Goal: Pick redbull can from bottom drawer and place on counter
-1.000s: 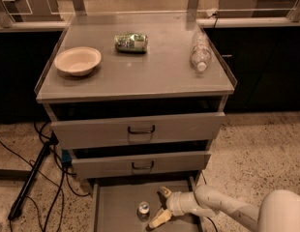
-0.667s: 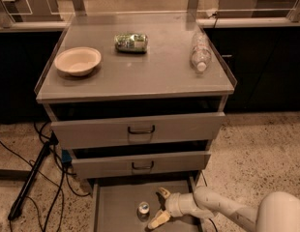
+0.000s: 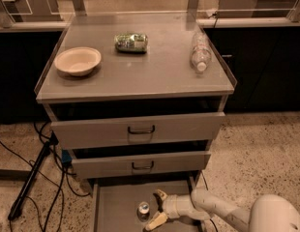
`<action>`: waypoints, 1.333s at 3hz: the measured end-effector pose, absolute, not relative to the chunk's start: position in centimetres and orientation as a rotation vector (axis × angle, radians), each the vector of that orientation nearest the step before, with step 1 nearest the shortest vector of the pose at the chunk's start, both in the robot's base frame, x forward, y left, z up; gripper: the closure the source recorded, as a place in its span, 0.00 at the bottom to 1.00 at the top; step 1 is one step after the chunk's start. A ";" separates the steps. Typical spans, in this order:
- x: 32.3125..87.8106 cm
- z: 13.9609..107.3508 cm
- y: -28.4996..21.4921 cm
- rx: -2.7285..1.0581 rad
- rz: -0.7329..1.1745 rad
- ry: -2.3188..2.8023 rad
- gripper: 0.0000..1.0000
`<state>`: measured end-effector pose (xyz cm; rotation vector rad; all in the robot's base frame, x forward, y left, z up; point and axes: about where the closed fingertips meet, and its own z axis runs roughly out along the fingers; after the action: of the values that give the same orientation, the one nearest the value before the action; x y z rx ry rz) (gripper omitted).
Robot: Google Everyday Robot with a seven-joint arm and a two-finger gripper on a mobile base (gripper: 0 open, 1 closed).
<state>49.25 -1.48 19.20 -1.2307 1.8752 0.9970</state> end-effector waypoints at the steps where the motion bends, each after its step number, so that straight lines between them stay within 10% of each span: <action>1: 49.3 16.9 -0.5 -1.210 1.058 1.853 0.00; 4: 48.0 15.5 0.9 -1.188 1.121 1.822 0.00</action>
Offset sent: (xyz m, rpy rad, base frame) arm 0.0036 0.0067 -0.0261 0.0470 0.0214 0.0078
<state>47.98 0.87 15.50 -1.1882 1.8217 1.1211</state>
